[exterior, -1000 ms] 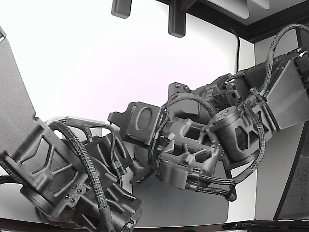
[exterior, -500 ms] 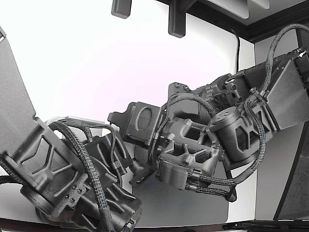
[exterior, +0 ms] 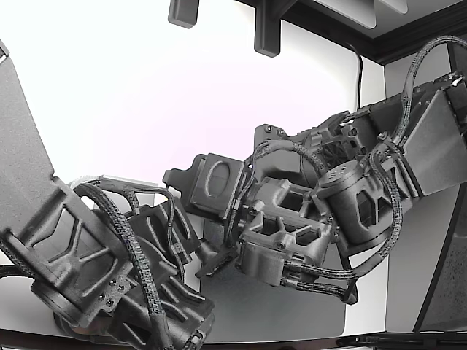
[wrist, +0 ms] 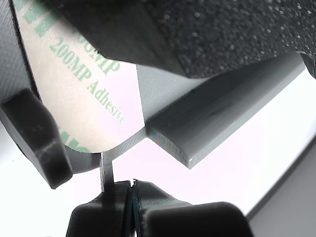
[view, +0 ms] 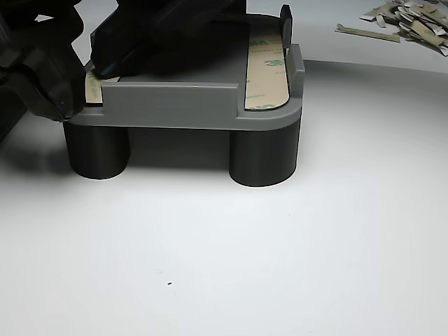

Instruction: Peel off protective film from adhesive tape.

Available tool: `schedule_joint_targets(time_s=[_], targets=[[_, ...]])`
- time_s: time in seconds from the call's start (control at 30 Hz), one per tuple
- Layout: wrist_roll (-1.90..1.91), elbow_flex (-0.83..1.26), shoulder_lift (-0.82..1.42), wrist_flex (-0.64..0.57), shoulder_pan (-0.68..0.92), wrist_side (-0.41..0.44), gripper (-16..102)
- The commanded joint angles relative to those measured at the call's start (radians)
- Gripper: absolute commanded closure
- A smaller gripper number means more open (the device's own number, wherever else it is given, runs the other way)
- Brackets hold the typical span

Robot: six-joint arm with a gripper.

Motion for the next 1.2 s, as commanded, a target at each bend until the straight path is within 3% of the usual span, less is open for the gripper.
schedule_joint_targets(time_s=[0.0, 1.17], targets=[[0.003, -0.031, 0.029, -0.009, -0.006, 0.000, 97], [-0.017, -0.012, 0.018, -0.021, -0.005, 0.018, 97]])
